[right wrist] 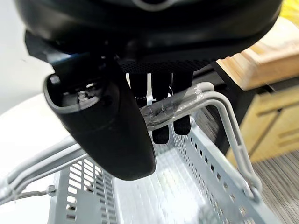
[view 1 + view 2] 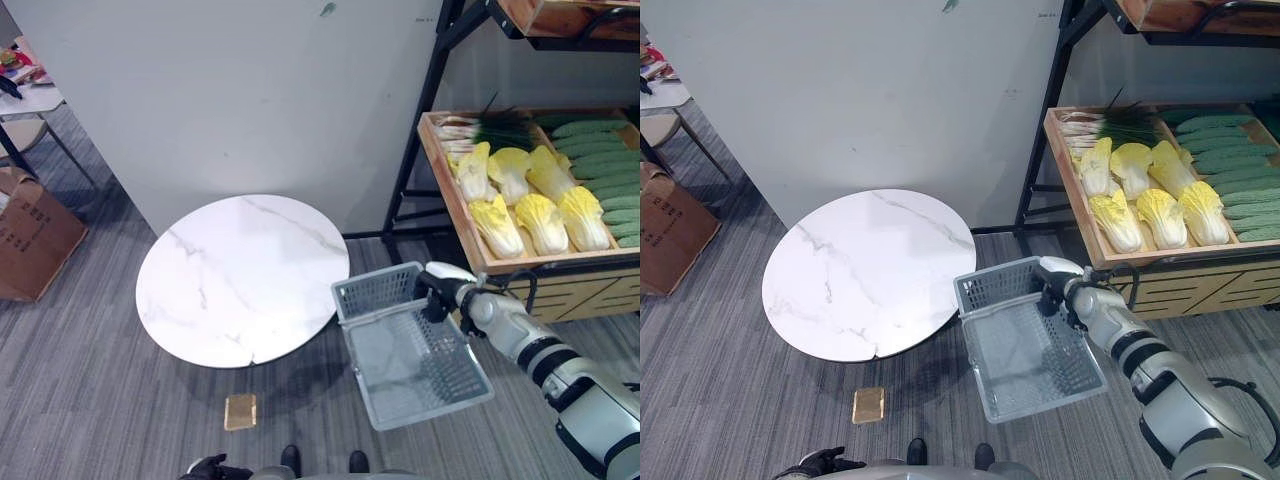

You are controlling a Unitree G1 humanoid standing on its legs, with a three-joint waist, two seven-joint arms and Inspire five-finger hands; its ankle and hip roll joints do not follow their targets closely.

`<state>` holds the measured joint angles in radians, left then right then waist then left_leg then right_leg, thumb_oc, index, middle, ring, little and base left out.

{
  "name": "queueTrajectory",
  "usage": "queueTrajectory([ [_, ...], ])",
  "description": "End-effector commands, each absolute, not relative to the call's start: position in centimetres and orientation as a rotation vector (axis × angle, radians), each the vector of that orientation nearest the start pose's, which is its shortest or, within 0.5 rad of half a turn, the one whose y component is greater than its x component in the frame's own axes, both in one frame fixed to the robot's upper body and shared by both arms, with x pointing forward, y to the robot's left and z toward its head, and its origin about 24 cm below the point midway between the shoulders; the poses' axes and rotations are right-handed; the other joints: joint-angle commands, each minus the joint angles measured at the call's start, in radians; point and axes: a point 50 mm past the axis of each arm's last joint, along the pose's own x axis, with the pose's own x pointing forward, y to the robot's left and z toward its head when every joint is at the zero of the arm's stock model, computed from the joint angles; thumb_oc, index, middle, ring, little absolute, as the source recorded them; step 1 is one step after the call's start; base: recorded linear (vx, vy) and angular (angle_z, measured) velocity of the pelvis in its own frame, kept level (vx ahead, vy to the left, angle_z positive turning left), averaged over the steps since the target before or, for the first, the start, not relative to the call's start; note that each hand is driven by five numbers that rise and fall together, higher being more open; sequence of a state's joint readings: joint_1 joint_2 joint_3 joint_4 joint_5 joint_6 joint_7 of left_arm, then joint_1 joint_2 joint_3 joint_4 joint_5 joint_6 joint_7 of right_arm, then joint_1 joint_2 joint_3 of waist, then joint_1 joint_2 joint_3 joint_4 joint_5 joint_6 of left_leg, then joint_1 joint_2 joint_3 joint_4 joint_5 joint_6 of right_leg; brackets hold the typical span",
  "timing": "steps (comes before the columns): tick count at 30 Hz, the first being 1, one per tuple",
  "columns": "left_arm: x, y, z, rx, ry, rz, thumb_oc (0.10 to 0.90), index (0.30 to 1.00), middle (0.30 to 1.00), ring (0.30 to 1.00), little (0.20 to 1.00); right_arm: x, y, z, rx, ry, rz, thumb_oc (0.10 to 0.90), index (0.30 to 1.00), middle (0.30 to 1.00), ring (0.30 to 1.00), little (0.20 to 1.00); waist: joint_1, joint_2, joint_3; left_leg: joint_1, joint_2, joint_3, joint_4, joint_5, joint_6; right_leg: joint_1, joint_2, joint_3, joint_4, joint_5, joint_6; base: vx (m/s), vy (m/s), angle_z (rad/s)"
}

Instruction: Get the vegetables into the basket

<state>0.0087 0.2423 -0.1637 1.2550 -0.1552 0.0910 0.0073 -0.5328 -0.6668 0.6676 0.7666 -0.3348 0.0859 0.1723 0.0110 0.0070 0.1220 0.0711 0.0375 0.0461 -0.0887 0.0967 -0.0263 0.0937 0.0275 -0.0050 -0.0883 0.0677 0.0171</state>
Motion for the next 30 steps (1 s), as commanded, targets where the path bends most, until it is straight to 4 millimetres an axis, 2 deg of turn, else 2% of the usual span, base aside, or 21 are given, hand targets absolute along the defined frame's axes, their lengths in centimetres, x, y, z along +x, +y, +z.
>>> queueTrajectory([
  [1,5.8,23.4,-16.9,0.241,1.432,0.050,0.900,1.000,1.000,1.000,1.000,34.5,-25.9,5.6,-1.264,0.381,0.221,0.400,0.300,0.300,0.300,0.300,0.013,-0.057,-0.035,0.056,-0.019,-0.009,0.001,-0.069,-0.027,0.049,-0.049,0.018,0.001,-0.054,0.082,0.00,0.000,0.00],
  [9,6.0,23.4,-16.9,0.242,1.429,0.049,0.900,1.000,1.000,1.000,1.000,32.1,-28.2,2.2,-1.244,0.532,0.186,0.400,0.300,0.300,0.300,0.300,0.006,-0.053,-0.038,0.062,-0.019,-0.015,0.001,-0.073,-0.027,0.057,-0.049,0.015,0.002,-0.059,0.080,0.00,-0.001,0.00],
  [10,6.0,23.4,-16.9,0.240,1.427,0.052,0.900,1.000,1.000,1.000,1.000,31.2,-29.2,1.1,-1.243,0.595,0.167,0.400,0.300,0.300,0.300,0.300,0.005,-0.053,-0.039,0.064,-0.019,-0.016,0.001,-0.074,-0.027,0.058,-0.049,0.015,0.002,-0.059,0.080,0.00,0.000,0.00],
  [11,6.0,23.4,-16.9,0.240,1.427,0.052,0.900,1.000,1.000,1.000,1.000,31.2,-29.2,1.1,-1.243,0.595,0.167,0.400,0.300,0.300,0.300,0.300,0.005,-0.053,-0.039,0.064,-0.019,-0.016,0.001,-0.074,-0.027,0.058,-0.049,0.015,0.002,-0.059,0.080,0.00,0.000,0.00],
  [15,6.1,23.4,-16.9,0.242,1.424,0.053,0.900,1.000,1.000,1.000,1.000,28.9,-31.1,-1.1,-1.207,0.723,0.121,0.400,0.300,0.300,0.300,0.300,0.002,-0.052,-0.039,0.066,-0.018,-0.019,0.001,-0.075,-0.028,0.060,-0.050,0.014,0.002,-0.060,0.080,0.00,0.000,0.00],
  [17,6.1,23.5,-16.9,0.241,1.424,0.056,0.900,1.000,1.000,1.000,1.000,28.6,-31.5,-1.3,-1.195,0.743,0.106,0.400,0.300,0.300,0.300,0.300,0.000,-0.052,-0.039,0.066,-0.018,-0.019,0.001,-0.075,-0.028,0.060,-0.050,0.013,0.002,-0.060,0.080,0.00,-0.003,-0.02],
  [18,6.2,23.5,-16.8,0.241,1.421,0.057,0.900,1.000,1.000,1.000,1.000,27.4,-32.4,-2.1,-1.185,0.795,0.086,0.400,0.300,0.300,0.300,0.300,-0.002,-0.051,-0.039,0.067,-0.018,-0.019,0.001,-0.075,-0.028,0.060,-0.050,0.012,0.002,-0.060,0.080,0.00,0.000,0.00],
  [19,6.2,23.5,-16.8,0.241,1.421,0.057,0.900,1.000,1.000,1.000,1.000,27.4,-32.4,-2.1,-1.185,0.795,0.086,0.400,0.300,0.300,0.300,0.300,-0.002,-0.051,-0.039,0.067,-0.018,-0.019,0.001,-0.075,-0.028,0.060,-0.050,0.012,0.002,-0.060,0.080,0.00,0.000,0.00],
  [20,6.2,23.5,-16.9,0.245,1.422,0.054,0.900,1.000,1.000,1.000,1.000,26.2,-33.3,-2.9,-1.165,0.855,0.059,0.400,0.300,0.300,0.300,0.300,-0.004,-0.050,-0.039,0.067,-0.018,-0.020,0.001,-0.076,-0.028,0.060,-0.050,0.010,0.002,-0.060,0.081,0.00,-0.003,0.03],
  [21,6.2,23.5,-16.9,0.245,1.422,0.054,0.900,1.000,1.000,1.000,1.000,26.2,-33.3,-2.9,-1.164,0.855,0.059,0.400,0.300,0.300,0.300,0.300,-0.004,-0.050,-0.039,0.067,-0.018,-0.020,0.001,-0.076,-0.028,0.060,-0.050,0.010,0.002,-0.060,0.081,0.00,0.000,0.00],
  [23,6.3,23.5,-16.8,0.243,1.419,0.060,0.900,1.000,1.000,1.000,1.000,24.8,-34.2,-3.7,-1.155,0.909,0.028,0.400,0.300,0.300,0.300,0.300,-0.009,-0.049,-0.038,0.066,-0.018,-0.019,0.001,-0.075,-0.029,0.058,-0.051,0.011,0.002,-0.059,0.082,0.00,0.000,0.00],
  [24,6.3,23.6,-16.8,0.244,1.419,0.060,0.900,1.000,1.000,1.000,1.000,24.7,-34.2,-3.7,-1.155,0.909,0.028,0.400,0.300,0.300,0.300,0.300,-0.009,-0.049,-0.038,0.066,-0.018,-0.019,0.001,-0.075,-0.029,0.058,-0.051,0.011,0.002,-0.059,0.082,0.00,0.000,0.00],
  [25,6.4,23.6,-16.8,0.244,1.414,0.062,0.900,1.000,1.000,1.000,1.000,23.5,-34.8,-4.5,-1.151,0.950,0.005,0.400,0.300,0.300,0.300,0.300,-0.011,-0.047,-0.038,0.064,-0.019,-0.019,0.001,-0.075,-0.029,0.057,-0.052,0.010,0.002,-0.059,0.081,0.00,0.000,0.00],
  [29,6.5,23.7,-16.8,0.244,1.410,0.073,0.900,1.000,1.000,1.000,1.000,21.6,-35.4,-5.5,-1.119,1.003,-0.026,0.400,0.300,0.300,0.300,0.300,-0.018,-0.044,-0.039,0.064,-0.019,-0.020,0.001,-0.075,-0.029,0.057,-0.052,0.008,0.005,-0.060,0.080,0.00,0.000,0.00],
  [30,6.5,23.7,-16.8,0.244,1.410,0.073,0.900,1.000,1.000,1.000,1.000,21.6,-35.4,-5.5,-1.119,1.004,-0.026,0.400,0.300,0.300,0.300,0.300,-0.018,-0.044,-0.039,0.064,-0.019,-0.020,0.001,-0.075,-0.029,0.057,-0.052,0.008,0.005,-0.060,0.080,0.00,0.000,0.00],
])
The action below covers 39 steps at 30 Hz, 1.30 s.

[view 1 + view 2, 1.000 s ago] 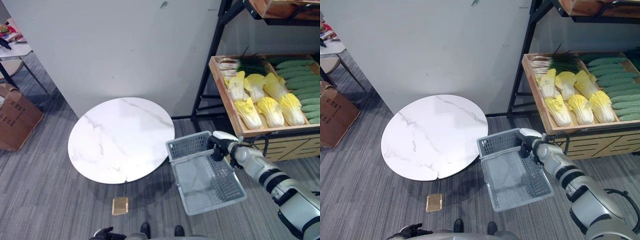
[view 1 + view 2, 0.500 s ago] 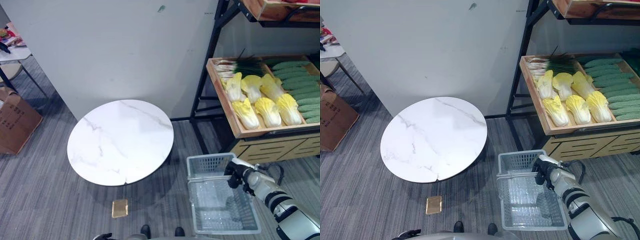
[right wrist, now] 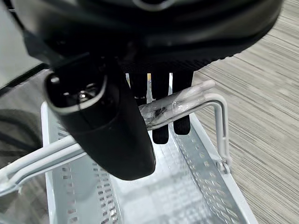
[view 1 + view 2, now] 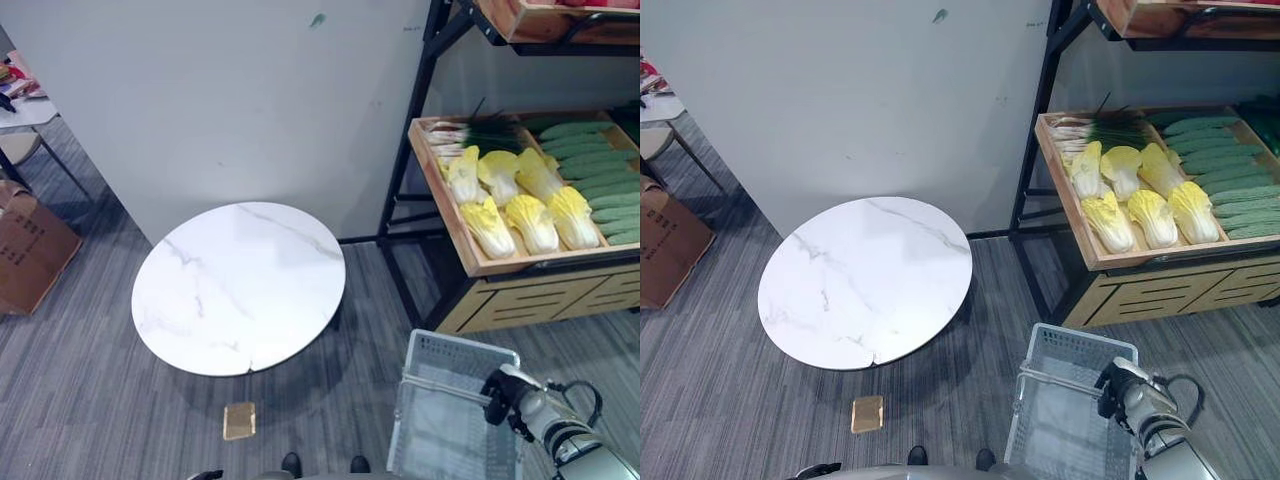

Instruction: Get the vegetables into the basket

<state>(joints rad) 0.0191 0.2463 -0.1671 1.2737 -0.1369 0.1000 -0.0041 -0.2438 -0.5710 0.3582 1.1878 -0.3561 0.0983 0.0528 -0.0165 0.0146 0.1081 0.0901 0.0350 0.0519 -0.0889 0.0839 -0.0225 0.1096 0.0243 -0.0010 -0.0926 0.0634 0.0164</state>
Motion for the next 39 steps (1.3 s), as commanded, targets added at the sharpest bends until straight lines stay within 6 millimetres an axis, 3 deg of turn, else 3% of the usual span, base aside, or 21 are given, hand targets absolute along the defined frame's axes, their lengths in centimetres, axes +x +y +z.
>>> queueTrajectory([
  [1,6.5,23.7,-16.7,0.242,1.410,0.076,0.900,1.000,1.000,1.000,1.000,21.1,-35.7,-5.6,-1.108,1.015,-0.040,0.400,0.300,0.300,0.300,0.300,0.006,-0.051,-0.025,0.046,-0.017,-0.027,0.002,-0.063,-0.033,0.041,-0.050,0.004,0.010,-0.057,0.081,0.00,0.000,0.00],
  [5,6.3,23.9,-16.7,0.236,1.414,0.091,0.900,1.000,1.000,1.000,1.000,19.3,-37.4,-5.5,-1.072,1.047,-0.120,0.400,0.300,0.300,0.300,0.300,-0.004,-0.049,-0.024,0.047,-0.018,-0.023,0.002,-0.067,-0.032,0.040,-0.049,0.007,0.010,-0.058,0.082,0.00,0.000,0.00],
  [11,6.3,23.8,-16.8,0.245,1.415,0.084,0.900,1.000,1.000,1.000,1.000,18.4,-38.9,-4.7,-1.058,1.051,-0.196,0.400,0.300,0.300,0.300,0.300,-0.011,-0.047,-0.023,0.048,-0.019,-0.020,0.002,-0.069,-0.031,0.040,-0.051,0.008,0.010,-0.058,0.084,0.00,0.000,0.00],
  [21,6.2,24.2,-16.7,0.241,1.427,0.092,0.900,1.000,1.000,1.000,1.000,15.3,-43.5,-2.1,-1.040,1.129,-0.379,0.400,0.300,0.300,0.300,0.300,-0.020,-0.055,-0.024,0.050,-0.019,-0.019,0.002,-0.074,-0.031,0.041,-0.050,0.006,0.011,-0.061,0.086,0.00,0.001,-0.01],
  [29,6.4,24.2,-16.7,0.246,1.426,0.083,0.900,1.000,1.000,1.000,1.000,13.8,-45.8,-0.3,-1.054,1.163,-0.462,0.400,0.300,0.300,0.300,0.300,-0.027,-0.061,-0.028,0.052,-0.019,-0.015,0.002,-0.076,-0.033,0.040,-0.049,0.006,0.012,-0.058,0.087,0.00,0.000,0.00],
  [39,6.7,24.1,-16.6,0.249,1.420,0.070,0.900,1.000,1.000,1.000,1.000,12.8,-47.1,1.0,-1.075,1.198,-0.509,0.400,0.300,0.300,0.300,0.300,-0.034,-0.060,-0.024,0.050,-0.017,-0.011,0.002,-0.076,-0.034,0.035,-0.049,0.013,0.010,-0.055,0.087,0.00,0.000,0.00],
])
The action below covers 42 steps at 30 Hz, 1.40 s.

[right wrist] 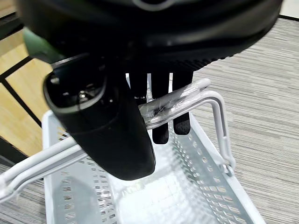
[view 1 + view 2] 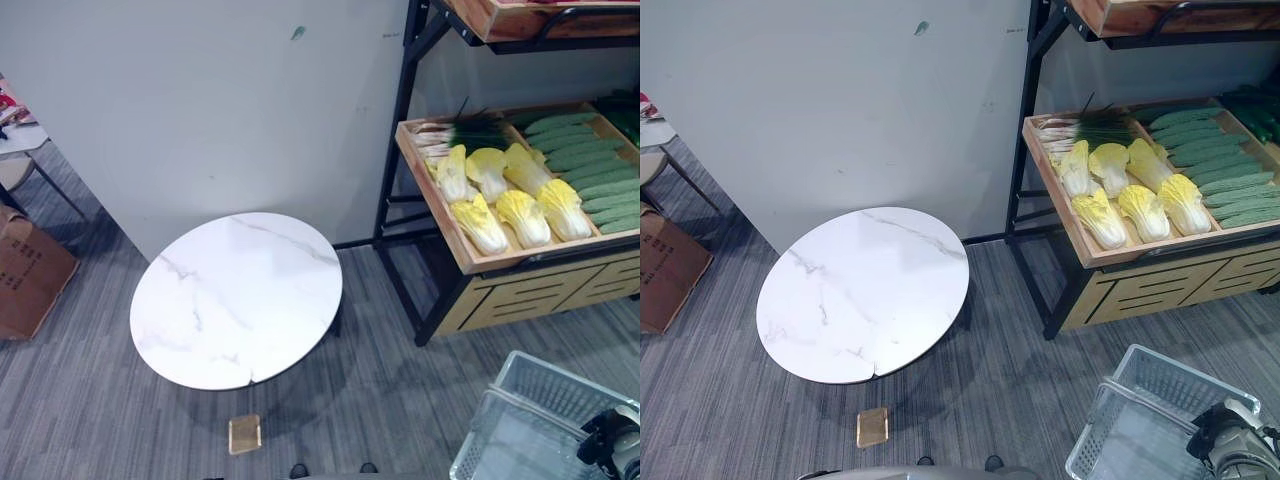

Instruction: Get the vegetables into the basket

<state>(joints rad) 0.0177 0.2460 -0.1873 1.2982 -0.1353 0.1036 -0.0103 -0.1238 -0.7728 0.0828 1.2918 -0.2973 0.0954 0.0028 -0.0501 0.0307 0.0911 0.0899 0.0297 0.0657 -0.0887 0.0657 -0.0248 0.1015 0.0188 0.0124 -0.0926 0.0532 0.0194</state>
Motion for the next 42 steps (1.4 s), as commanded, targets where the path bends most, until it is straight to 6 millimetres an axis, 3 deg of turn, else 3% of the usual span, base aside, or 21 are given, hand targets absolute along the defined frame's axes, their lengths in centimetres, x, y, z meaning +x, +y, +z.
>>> queueTrajectory([
  [1,6.7,24.1,-16.6,0.252,1.419,0.066,0.900,1.000,1.000,1.000,1.000,12.8,-47.1,1.0,-1.075,1.196,-0.513,0.400,0.300,0.300,0.300,0.300,-0.001,-0.075,-0.006,0.050,-0.012,-0.024,0.001,-0.057,-0.032,0.042,-0.044,-0.001,0.010,-0.045,0.084,0.00,0.000,0.00],
  [20,7.2,23.6,-16.7,0.231,1.405,0.069,0.900,1.000,1.000,1.000,1.000,13.9,-47.0,1.5,-1.084,1.152,-0.510,0.400,0.300,0.300,0.300,0.300,-0.027,-0.063,0.015,0.054,-0.015,0.040,0.001,-0.074,-0.027,0.016,-0.045,0.040,0.011,-0.034,0.102,0.00,0.009,-0.09],
  [25,7.8,23.4,-16.6,0.251,1.391,0.046,0.900,1.000,1.000,1.000,1.000,14.8,-46.8,1.9,-1.088,1.120,-0.505,0.400,0.300,0.300,0.300,0.300,-0.048,-0.054,0.025,0.058,-0.017,0.085,0.001,-0.083,-0.021,-0.002,-0.045,0.076,0.019,-0.026,0.110,0.00,0.047,-0.32],
  [31,9.0,23.5,-16.3,0.311,1.356,0.000,0.900,1.000,1.000,1.000,1.000,14.9,-46.6,1.8,-1.091,1.091,-0.495,0.400,0.300,0.300,0.300,0.300,-0.110,-0.042,0.047,0.069,-0.018,0.173,0.009,-0.105,-0.004,-0.074,-0.037,0.161,0.097,-0.025,0.121,-0.02,0.058,-0.46],
  [33,9.4,24.0,-16.2,0.307,1.344,0.019,0.900,1.000,1.000,1.000,1.000,15.8,-46.0,1.8,-1.108,1.055,-0.474,0.400,0.300,0.300,0.300,0.300,-0.110,-0.043,0.058,0.065,-0.012,0.225,0.012,-0.108,-0.004,-0.110,-0.037,0.162,0.117,-0.015,0.138,-0.09,-0.005,-0.59],
  [36,9.7,25.5,-15.7,0.303,1.326,0.075,0.900,1.000,1.000,1.000,1.000,18.2,-44.3,1.5,-1.133,0.979,-0.411,0.400,0.300,0.300,0.300,0.300,-0.074,-0.049,0.082,0.061,0.027,0.322,0.024,-0.109,-0.016,-0.178,-0.104,-0.045,0.165,0.002,0.153,-0.13,-0.102,-1.25],
  [37,9.7,25.5,-15.7,0.303,1.326,0.077,0.900,1.000,1.000,1.000,1.000,18.3,-44.3,1.5,-1.132,0.978,-0.410,0.400,0.300,0.300,0.300,0.300,-0.075,-0.051,0.080,0.056,0.027,0.322,0.025,-0.105,-0.017,-0.183,-0.104,-0.045,0.164,0.007,0.151,-0.07,-0.093,-1.82],
  [38,9.7,26.1,-15.5,0.308,1.325,0.092,0.900,1.000,1.000,1.000,1.000,18.8,-43.8,1.3,-1.135,0.969,-0.392,0.400,0.300,0.300,0.300,0.300,-0.067,-0.056,0.080,0.056,0.042,0.351,0.035,-0.108,-0.023,-0.196,-0.132,-0.116,0.175,0.010,0.146,-0.06,-0.097,-1.86],
  [39,9.8,26.8,-15.2,0.309,1.322,0.115,0.900,1.000,1.000,1.000,1.000,20.2,-42.8,1.2,-1.129,0.931,-0.368,0.400,0.300,0.300,0.300,0.300,-0.045,-0.062,0.084,0.065,0.061,0.400,0.049,-0.113,-0.028,-0.199,-0.179,-0.251,0.206,0.008,0.141,-0.05,-0.088,-1.54],
  [40,9.8,26.9,-15.2,0.308,1.322,0.116,0.900,1.000,1.000,1.000,1.000,20.2,-42.8,1.2,-1.129,0.931,-0.367,0.400,0.300,0.300,0.300,0.300,-0.046,-0.063,0.085,0.065,0.060,0.399,0.049,-0.113,-0.028,-0.199,-0.180,-0.251,0.207,0.007,0.141,-0.04,-0.064,-1.25],
  [42,9.7,27.3,-15.1,0.300,1.327,0.139,0.900,1.000,1.000,1.000,1.000,23.4,-40.7,1.7,-1.147,0.846,-0.307,0.400,0.300,0.300,0.300,0.300,-0.017,-0.069,0.086,0.102,0.063,0.467,0.062,-0.149,-0.032,-0.199,-0.256,-0.455,0.268,0.003,0.146,0.04,-0.012,-1.22],
])
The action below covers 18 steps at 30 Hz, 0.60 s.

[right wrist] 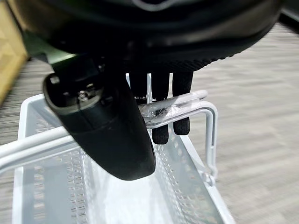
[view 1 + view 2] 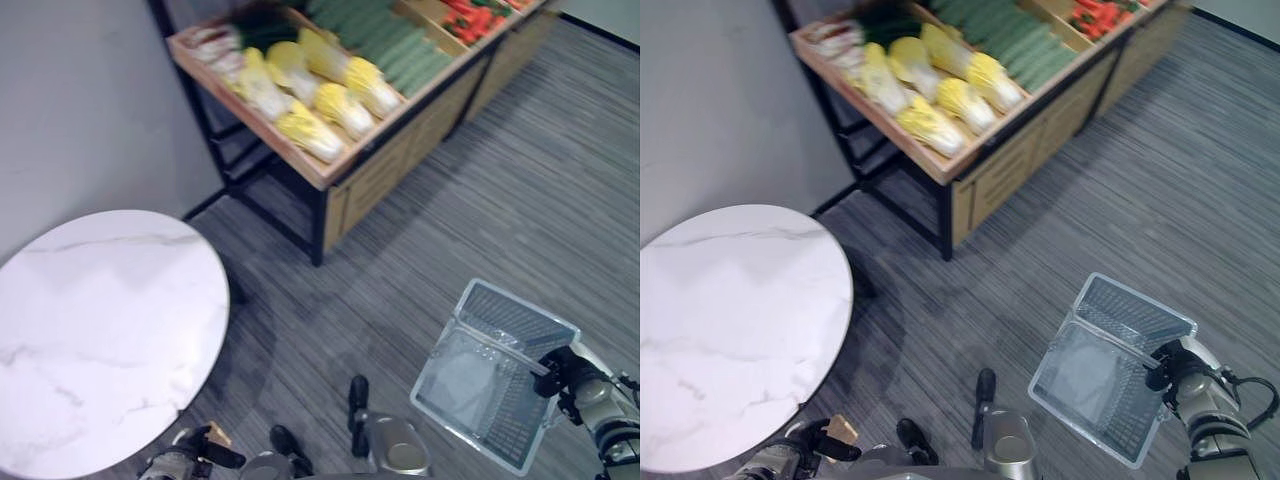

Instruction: Get the vegetables into the basket

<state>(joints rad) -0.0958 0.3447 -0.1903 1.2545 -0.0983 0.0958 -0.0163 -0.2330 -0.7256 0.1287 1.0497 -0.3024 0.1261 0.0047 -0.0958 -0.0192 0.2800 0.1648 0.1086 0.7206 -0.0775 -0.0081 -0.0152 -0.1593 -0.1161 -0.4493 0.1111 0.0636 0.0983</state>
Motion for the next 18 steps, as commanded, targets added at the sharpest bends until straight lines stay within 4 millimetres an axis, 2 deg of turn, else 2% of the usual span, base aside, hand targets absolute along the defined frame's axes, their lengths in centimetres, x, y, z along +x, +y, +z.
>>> queueTrajectory([
  [1,9.4,27.2,-15.2,0.303,1.336,0.134,0.900,1.000,1.000,1.000,1.000,24.0,-40.3,1.8,-1.149,0.833,-0.293,0.400,0.300,0.300,0.300,0.300,0.030,-0.023,-0.104,0.039,-0.018,-0.163,0.054,-0.079,-0.041,0.057,-0.136,-0.035,0.069,0.008,0.068,0.08,-0.027,-1.06],
  [2,9.2,27.1,-15.3,0.300,1.348,0.132,0.900,1.000,1.000,1.000,1.000,24.8,-39.4,1.7,-1.149,0.808,-0.266,0.400,0.300,0.300,0.300,0.300,0.021,-0.027,-0.104,0.055,-0.022,-0.137,0.055,-0.086,-0.041,0.045,-0.145,-0.058,0.068,0.026,0.073,0.02,-0.040,-1.15],
  [3,9.1,27.2,-15.3,0.299,1.348,0.134,0.900,1.000,1.000,1.000,1.000,24.9,-39.3,1.7,-1.150,0.807,-0.264,0.400,0.300,0.300,0.300,0.300,0.021,-0.028,-0.104,0.055,-0.022,-0.134,0.055,-0.086,-0.041,0.044,-0.144,-0.056,0.067,0.027,0.073,0.08,-0.089,-1.14],
  [4,9.1,27.1,-15.3,0.309,1.355,0.131,0.900,1.000,1.000,1.000,1.000,25.2,-38.8,1.6,-1.147,0.792,-0.252,0.400,0.300,0.300,0.300,0.300,-0.003,-0.029,-0.101,0.073,-0.018,-0.118,0.052,-0.092,-0.049,0.013,-0.145,-0.048,0.047,0.049,0.082,0.06,-0.065,-1.13],
  [5,9.1,27.1,-15.3,0.309,1.355,0.132,0.900,1.000,1.000,1.000,1.000,25.3,-38.8,1.6,-1.148,0.791,-0.251,0.400,0.300,0.300,0.300,0.300,-0.003,-0.029,-0.102,0.072,-0.018,-0.116,0.052,-0.092,-0.049,0.012,-0.144,-0.047,0.045,0.050,0.082,0.12,-0.124,-0.66],
  [7,9.5,26.7,-15.3,0.352,1.358,0.085,0.900,1.000,1.000,1.000,1.000,23.8,-39.6,1.0,-1.131,0.840,-0.266,0.400,0.300,0.300,0.300,0.300,-0.043,-0.030,-0.111,0.088,-0.004,-0.140,0.065,-0.109,-0.063,0.018,-0.110,0.042,-0.021,0.054,0.088,0.19,-0.132,-0.31],
  [9,9.9,26.3,-15.4,0.368,1.351,0.063,0.900,1.000,1.000,1.000,1.000,23.3,-39.7,0.9,-1.138,0.832,-0.263,0.400,0.300,0.300,0.300,0.300,-0.063,-0.023,-0.122,0.095,0.016,-0.125,0.084,-0.107,-0.077,0.043,-0.079,0.058,-0.062,0.054,0.079,0.14,-0.121,0.11],
  [12,10.4,26.4,-15.2,0.377,1.335,0.054,0.900,1.000,1.000,1.000,1.000,21.8,-41.1,1.3,-1.152,0.861,-0.295,0.400,0.300,0.300,0.300,0.300,-0.074,-0.011,-0.129,0.101,0.063,-0.130,0.123,-0.090,-0.105,0.063,-0.042,0.069,-0.074,0.032,0.059,0.11,-0.135,-0.41],
  [15,10.8,26.7,-15.0,0.375,1.317,0.072,0.900,1.000,1.000,1.000,1.000,21.2,-41.7,1.5,-1.149,0.867,-0.318,0.400,0.300,0.300,0.300,0.300,-0.076,0.007,-0.123,0.100,0.127,-0.141,0.194,-0.016,-0.152,0.074,0.000,0.078,-0.067,-0.006,0.028,0.11,-0.165,-0.19],
  [16,10.8,27.0,-14.9,0.369,1.316,0.088,0.900,1.000,1.000,1.000,1.000,20.8,-42.0,1.4,-1.143,0.879,-0.325,0.400,0.300,0.300,0.300,0.300,-0.070,0.011,-0.122,0.089,0.161,-0.153,0.247,0.031,-0.171,0.087,0.024,0.082,-0.073,-0.025,0.010,0.17,-0.257,-0.25],
  [17,10.7,27.4,-14.8,0.357,1.313,0.108,0.900,1.000,1.000,1.000,1.000,20.7,-42.1,1.5,-1.142,0.879,-0.330,0.400,0.300,0.300,0.300,0.300,-0.058,0.012,-0.118,0.066,0.195,-0.192,0.323,0.089,-0.191,0.105,0.054,0.094,-0.085,-0.043,-0.011,0.20,-0.301,-0.29],
  [18,10.7,27.7,-14.7,0.347,1.311,0.127,0.900,1.000,1.000,1.000,1.000,20.7,-42.3,1.8,-1.146,0.875,-0.335,0.400,0.300,0.300,0.300,0.300,-0.048,0.005,-0.109,0.033,0.233,-0.222,0.407,0.139,-0.207,0.127,0.077,0.103,-0.102,-0.054,-0.031,0.14,-0.346,-0.87],
])
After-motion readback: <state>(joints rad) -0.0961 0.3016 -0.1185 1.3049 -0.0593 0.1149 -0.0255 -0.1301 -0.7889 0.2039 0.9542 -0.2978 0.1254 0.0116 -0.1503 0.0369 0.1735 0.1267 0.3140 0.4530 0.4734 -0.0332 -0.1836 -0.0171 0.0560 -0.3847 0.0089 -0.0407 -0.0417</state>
